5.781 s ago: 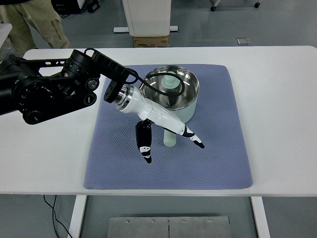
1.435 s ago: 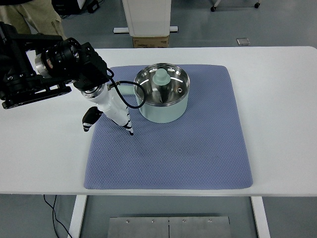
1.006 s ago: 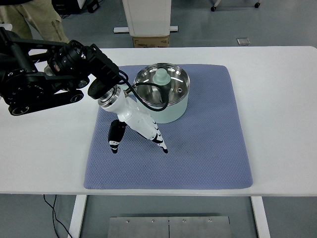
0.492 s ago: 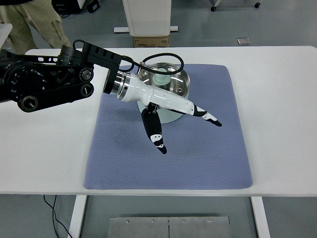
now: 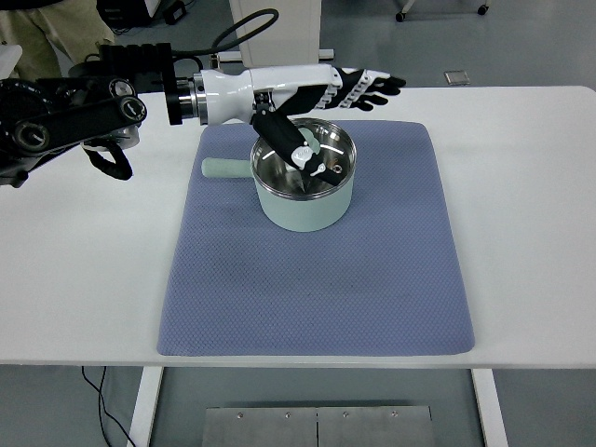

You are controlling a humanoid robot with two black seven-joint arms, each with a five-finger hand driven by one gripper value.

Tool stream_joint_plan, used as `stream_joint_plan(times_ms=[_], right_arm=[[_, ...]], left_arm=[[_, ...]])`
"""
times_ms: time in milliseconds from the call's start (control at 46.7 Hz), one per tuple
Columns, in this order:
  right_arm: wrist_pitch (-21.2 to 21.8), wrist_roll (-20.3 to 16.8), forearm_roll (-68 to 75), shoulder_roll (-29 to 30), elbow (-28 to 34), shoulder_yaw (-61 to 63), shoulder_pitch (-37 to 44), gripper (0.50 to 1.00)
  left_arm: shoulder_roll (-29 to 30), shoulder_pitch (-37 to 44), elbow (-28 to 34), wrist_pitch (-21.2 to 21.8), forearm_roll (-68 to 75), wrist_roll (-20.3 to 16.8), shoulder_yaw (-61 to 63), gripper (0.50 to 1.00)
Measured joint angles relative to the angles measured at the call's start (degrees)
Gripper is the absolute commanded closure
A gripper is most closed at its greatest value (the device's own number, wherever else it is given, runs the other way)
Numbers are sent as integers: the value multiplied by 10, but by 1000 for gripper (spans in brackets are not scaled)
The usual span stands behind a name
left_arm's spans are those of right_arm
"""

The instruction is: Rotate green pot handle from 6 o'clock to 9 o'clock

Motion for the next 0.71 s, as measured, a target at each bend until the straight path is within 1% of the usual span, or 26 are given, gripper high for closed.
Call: stream_joint_plan(times_ms=[150,278,385,707], right_arm=[[0,0,0,0,0,0,0,500],[0,0,0,0,0,0,0,500],[0,0,0,0,0,0,0,500],[0,0,0,0,0,0,0,500]], left_arm=[[1,19,45,1,-90,0,0,500],[6,36,70,1,-154,0,-3,500],[19,49,80,1,-204,0,-4,500],[29,90,112,2,-304,1,-20,500]])
